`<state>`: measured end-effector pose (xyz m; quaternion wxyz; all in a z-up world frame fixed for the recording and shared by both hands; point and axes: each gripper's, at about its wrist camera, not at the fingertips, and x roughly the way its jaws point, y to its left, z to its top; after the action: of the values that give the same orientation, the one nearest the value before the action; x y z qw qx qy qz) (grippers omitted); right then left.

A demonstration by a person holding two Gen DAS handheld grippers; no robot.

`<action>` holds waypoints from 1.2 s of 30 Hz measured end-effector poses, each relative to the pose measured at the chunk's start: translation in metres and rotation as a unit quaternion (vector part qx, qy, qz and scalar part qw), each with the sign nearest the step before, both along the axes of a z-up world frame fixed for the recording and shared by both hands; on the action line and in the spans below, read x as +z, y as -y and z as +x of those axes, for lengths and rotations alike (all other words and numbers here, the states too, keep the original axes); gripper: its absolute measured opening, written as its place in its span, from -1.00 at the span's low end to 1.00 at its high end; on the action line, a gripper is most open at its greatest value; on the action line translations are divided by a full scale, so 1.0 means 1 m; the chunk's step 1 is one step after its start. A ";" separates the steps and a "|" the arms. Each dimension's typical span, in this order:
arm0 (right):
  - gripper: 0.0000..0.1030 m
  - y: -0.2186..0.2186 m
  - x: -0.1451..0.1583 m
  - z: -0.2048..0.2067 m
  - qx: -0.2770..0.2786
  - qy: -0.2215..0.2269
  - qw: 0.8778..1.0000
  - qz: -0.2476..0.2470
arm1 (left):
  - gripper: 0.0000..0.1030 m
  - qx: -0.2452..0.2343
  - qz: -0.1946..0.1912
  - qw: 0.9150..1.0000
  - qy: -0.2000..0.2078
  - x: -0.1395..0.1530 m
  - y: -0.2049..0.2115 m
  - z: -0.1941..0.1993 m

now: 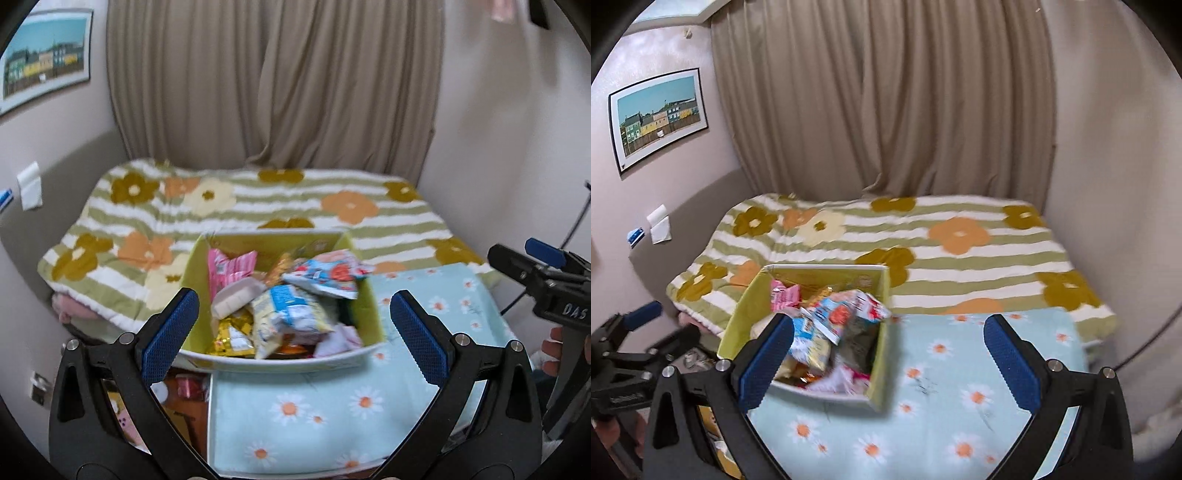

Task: Organize snacks

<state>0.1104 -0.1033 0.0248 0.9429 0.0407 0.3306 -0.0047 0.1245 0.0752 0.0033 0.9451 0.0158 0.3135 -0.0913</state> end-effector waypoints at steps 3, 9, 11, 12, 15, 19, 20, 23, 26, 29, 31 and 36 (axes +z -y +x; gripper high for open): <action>0.99 0.005 0.010 -0.038 -0.020 0.018 0.999 -0.026 | 0.99 -0.002 0.011 1.000 0.029 0.012 0.013 -0.037; 0.99 0.008 0.011 -0.090 -0.039 0.045 0.997 -0.056 | 0.99 -0.001 0.004 0.999 0.050 0.017 0.022 -0.086; 0.99 0.009 0.010 -0.103 -0.045 0.050 0.996 -0.062 | 0.99 0.007 0.004 0.998 0.062 0.017 0.022 -0.099; 0.99 0.009 0.010 -0.107 -0.049 0.051 0.995 -0.068 | 0.99 0.011 0.001 0.998 0.068 0.017 0.022 -0.105; 0.99 0.010 0.009 -0.117 -0.057 0.051 0.995 -0.067 | 0.99 0.012 -0.005 0.997 0.075 0.019 0.021 -0.115; 0.99 0.015 0.010 -0.123 -0.064 0.054 0.995 -0.060 | 0.99 0.013 0.005 0.997 0.081 0.020 0.026 -0.125; 0.99 0.015 0.010 -0.124 -0.064 0.055 0.995 -0.060 | 0.99 0.013 0.006 0.997 0.081 0.019 0.027 -0.127; 0.99 0.016 0.011 -0.125 -0.065 0.056 0.995 -0.060 | 0.99 0.012 0.007 0.997 0.078 0.019 0.030 -0.128; 0.99 0.018 0.013 -0.128 -0.066 0.061 0.994 -0.062 | 0.99 0.012 0.008 0.997 0.081 0.019 0.032 -0.129; 0.99 0.019 0.015 -0.131 -0.067 0.064 0.994 -0.062 | 0.99 0.013 0.008 0.996 0.085 0.019 0.034 -0.129; 0.99 0.020 0.015 -0.131 -0.068 0.065 0.994 -0.063 | 0.99 0.012 0.008 0.996 0.085 0.018 0.035 -0.130; 0.99 0.020 0.016 -0.133 -0.069 0.067 0.993 -0.062 | 0.99 0.013 0.011 0.996 0.083 0.016 0.035 -0.131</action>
<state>-0.0228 -0.1230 0.0412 0.9611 0.0048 0.2619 -0.0873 -0.0063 0.0397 0.0193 0.9688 0.0293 0.2347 -0.0741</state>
